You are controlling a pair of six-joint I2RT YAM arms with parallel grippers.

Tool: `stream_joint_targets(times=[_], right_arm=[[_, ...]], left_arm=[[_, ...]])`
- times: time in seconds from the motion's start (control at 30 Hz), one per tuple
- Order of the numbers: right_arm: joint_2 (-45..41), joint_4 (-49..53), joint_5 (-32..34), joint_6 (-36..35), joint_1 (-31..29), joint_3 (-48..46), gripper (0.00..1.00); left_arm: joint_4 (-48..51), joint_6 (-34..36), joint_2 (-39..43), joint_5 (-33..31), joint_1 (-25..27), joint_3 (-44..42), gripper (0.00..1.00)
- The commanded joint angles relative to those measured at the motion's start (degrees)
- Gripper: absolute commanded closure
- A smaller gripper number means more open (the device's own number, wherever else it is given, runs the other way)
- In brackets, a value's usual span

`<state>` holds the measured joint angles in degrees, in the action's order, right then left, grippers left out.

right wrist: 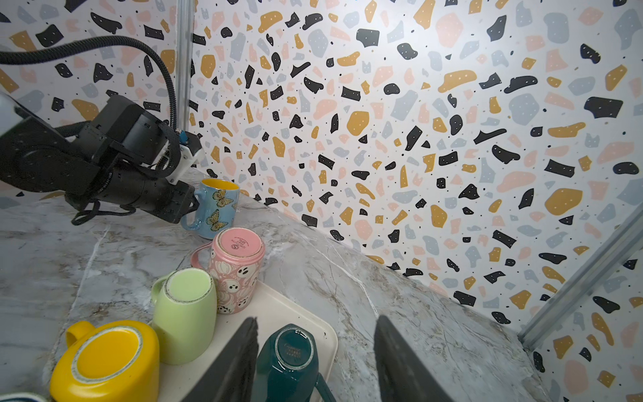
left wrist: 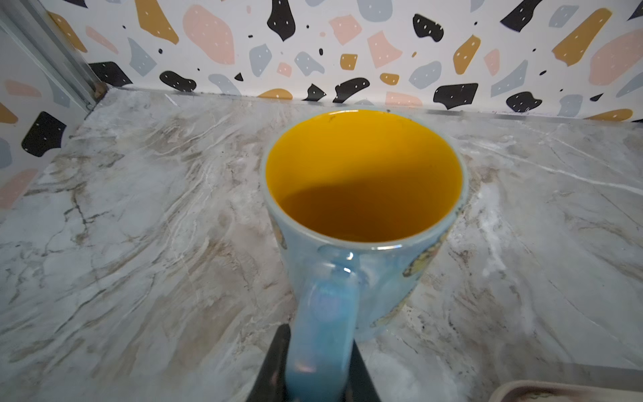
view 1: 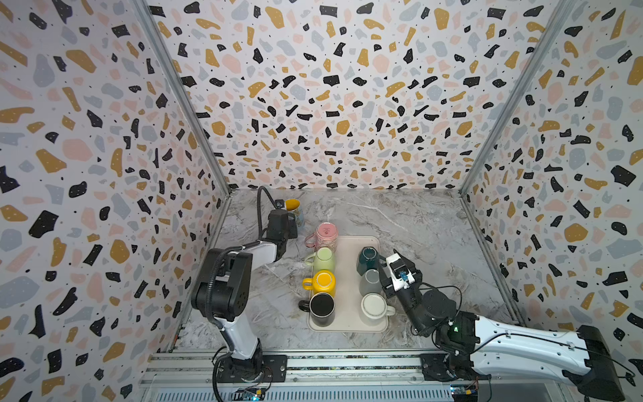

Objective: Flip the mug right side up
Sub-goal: 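Place the light blue mug beyond the tray with left gripper while right gripper withdraws, then grasp the upside-down pink mug's handle with the left gripper while the right gripper advances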

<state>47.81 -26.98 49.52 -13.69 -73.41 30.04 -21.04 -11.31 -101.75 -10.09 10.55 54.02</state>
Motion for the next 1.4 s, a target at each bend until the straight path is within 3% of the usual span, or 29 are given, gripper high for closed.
stream_joint_targets(times=[0.0,0.27,0.33,0.83,0.97,1.23,1.37], right_arm=[[-0.7,0.2,0.8,1.2,-0.5,0.2,0.45],[-1.3,0.3,1.4,1.6,-0.9,-0.1,0.44],[-1.3,0.3,1.4,1.7,-1.0,-0.2,0.44],[-1.3,-0.2,1.4,2.2,-1.7,0.0,0.43],[-1.3,0.1,1.5,2.4,-2.1,0.4,0.43],[-1.5,6.3,0.9,7.1,-3.4,4.9,0.41],[-0.4,11.6,0.2,11.7,-3.5,8.2,0.39]], left_arm=[[-8.5,-0.4,0.3,-1.3,-0.3,2.7,1.0],[-6.2,-0.3,-0.9,-0.6,-0.3,2.9,1.0],[-5.9,-0.2,-0.8,0.0,-0.3,2.8,0.88],[-1.8,-0.5,1.1,1.4,-0.3,1.6,0.49],[-0.1,-1.5,3.3,0.9,-0.2,0.5,0.43],[6.3,-8.0,19.2,-1.0,0.7,-5.1,0.39],[12.4,-15.6,30.3,-0.6,1.8,-7.7,0.36]])
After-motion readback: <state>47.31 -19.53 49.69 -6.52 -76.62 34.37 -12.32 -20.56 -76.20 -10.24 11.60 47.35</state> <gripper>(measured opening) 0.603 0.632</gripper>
